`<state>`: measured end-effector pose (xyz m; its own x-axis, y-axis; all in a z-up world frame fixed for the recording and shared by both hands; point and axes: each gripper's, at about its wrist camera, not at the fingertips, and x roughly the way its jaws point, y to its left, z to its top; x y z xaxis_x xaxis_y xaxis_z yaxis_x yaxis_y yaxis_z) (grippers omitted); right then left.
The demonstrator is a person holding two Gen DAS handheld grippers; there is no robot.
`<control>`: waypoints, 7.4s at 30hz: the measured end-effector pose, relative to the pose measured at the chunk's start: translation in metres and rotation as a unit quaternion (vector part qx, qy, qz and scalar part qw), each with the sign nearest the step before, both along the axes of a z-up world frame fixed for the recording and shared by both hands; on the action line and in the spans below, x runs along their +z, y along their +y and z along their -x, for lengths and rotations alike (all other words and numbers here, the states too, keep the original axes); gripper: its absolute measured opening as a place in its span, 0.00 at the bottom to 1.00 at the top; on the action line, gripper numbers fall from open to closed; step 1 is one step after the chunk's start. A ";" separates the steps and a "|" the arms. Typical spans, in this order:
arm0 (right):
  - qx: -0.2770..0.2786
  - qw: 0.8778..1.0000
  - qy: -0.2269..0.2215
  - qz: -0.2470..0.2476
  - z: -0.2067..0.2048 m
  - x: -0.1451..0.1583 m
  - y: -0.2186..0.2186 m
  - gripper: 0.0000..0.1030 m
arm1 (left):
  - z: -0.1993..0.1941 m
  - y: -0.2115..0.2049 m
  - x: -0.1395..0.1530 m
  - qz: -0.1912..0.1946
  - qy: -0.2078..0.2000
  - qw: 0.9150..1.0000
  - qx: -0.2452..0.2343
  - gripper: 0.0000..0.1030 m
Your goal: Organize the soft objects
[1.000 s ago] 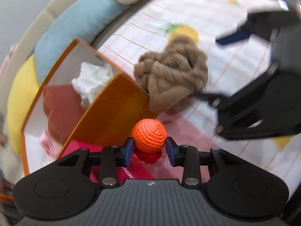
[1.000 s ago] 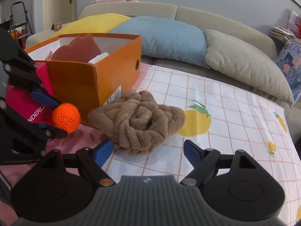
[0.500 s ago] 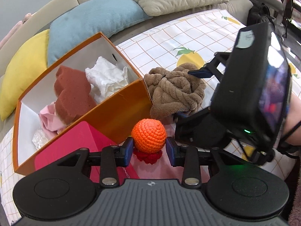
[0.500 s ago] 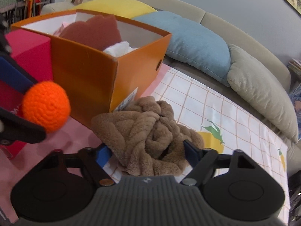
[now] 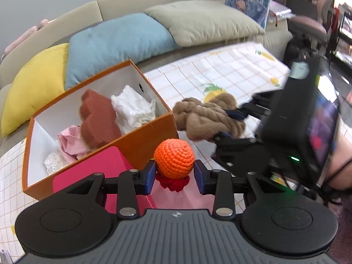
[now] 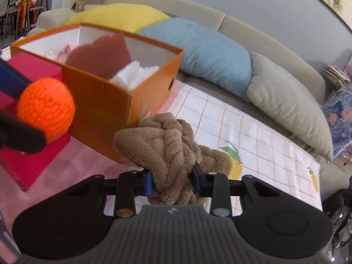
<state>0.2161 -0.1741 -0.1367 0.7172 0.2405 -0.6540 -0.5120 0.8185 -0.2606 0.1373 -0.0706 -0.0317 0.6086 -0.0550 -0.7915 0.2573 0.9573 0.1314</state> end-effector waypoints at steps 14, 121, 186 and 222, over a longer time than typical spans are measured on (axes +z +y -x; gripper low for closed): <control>-0.026 0.996 -0.022 -0.085 0.081 0.083 -0.009 0.33 | 0.026 0.063 0.038 0.098 -0.043 0.993 0.059 0.41; -0.124 0.979 0.005 -0.164 0.169 0.108 0.006 0.97 | 0.112 0.086 0.015 0.011 -0.118 0.976 0.184 0.96; -0.143 0.979 0.030 -0.144 0.160 0.098 0.010 0.97 | 0.119 0.090 0.018 0.075 -0.119 0.975 0.170 0.96; -0.153 0.979 0.038 -0.129 0.158 0.092 0.012 0.97 | 0.121 0.088 0.017 0.079 -0.120 0.977 0.157 0.96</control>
<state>0.0585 -0.1625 -0.0451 0.7329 0.1862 -0.6543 -0.2421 0.9702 0.0049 0.0167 0.0171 -0.0143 0.7825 0.0548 -0.6202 -0.0728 0.9973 -0.0036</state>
